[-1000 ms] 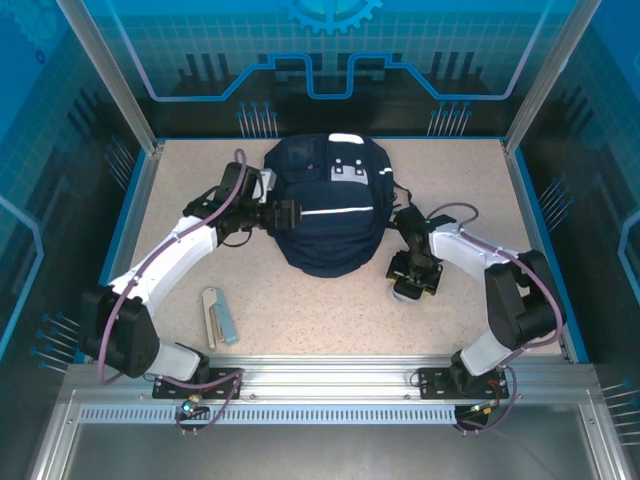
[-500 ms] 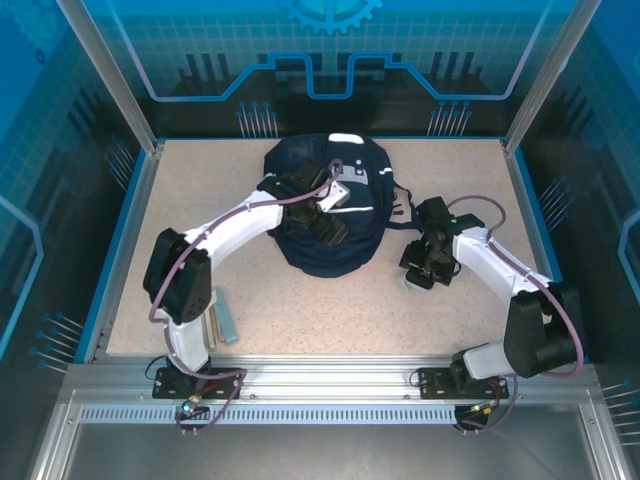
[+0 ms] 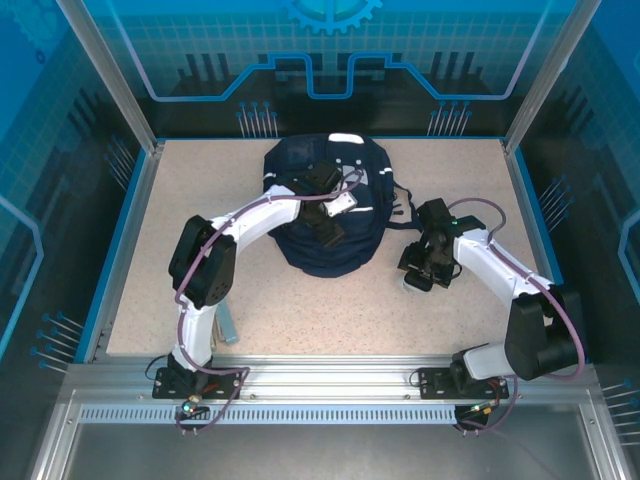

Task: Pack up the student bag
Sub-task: Open the student bag at the top-center of the table.

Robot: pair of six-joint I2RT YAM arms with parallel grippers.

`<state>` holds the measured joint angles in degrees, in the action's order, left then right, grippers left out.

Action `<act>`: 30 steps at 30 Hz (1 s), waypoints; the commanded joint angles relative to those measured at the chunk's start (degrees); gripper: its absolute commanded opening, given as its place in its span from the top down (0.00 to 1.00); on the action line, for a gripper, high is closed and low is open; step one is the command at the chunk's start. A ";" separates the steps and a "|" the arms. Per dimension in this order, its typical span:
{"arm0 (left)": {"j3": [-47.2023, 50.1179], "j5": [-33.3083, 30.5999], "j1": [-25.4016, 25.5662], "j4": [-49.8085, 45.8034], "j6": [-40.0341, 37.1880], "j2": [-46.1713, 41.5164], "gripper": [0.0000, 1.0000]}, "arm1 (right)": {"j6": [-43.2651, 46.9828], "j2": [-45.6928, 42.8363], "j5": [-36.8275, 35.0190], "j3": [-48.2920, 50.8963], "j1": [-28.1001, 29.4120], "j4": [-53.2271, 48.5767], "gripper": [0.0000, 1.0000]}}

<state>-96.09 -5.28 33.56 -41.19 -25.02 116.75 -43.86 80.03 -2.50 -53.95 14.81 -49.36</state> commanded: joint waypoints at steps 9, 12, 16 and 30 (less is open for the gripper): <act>-0.32 -11.42 1.17 5.14 -6.63 -1.30 0.51 | 0.48 -0.74 1.27 -0.76 -0.59 -0.21 0.26; 0.23 -11.46 1.20 6.74 -6.63 -3.58 0.68 | 0.45 -0.99 1.36 -1.15 -0.63 -0.45 0.26; 0.70 -10.03 1.41 7.82 -6.45 -6.84 0.88 | 0.45 -1.64 1.84 -1.41 -0.52 -0.60 0.26; 5.56 -2.86 2.86 17.84 2.72 -21.11 1.00 | 8.42 -1.46 15.79 -8.33 4.94 2.74 0.26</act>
<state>-90.52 -12.78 35.42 -29.65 -27.16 101.84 -38.48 79.07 6.81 -59.02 17.91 -48.23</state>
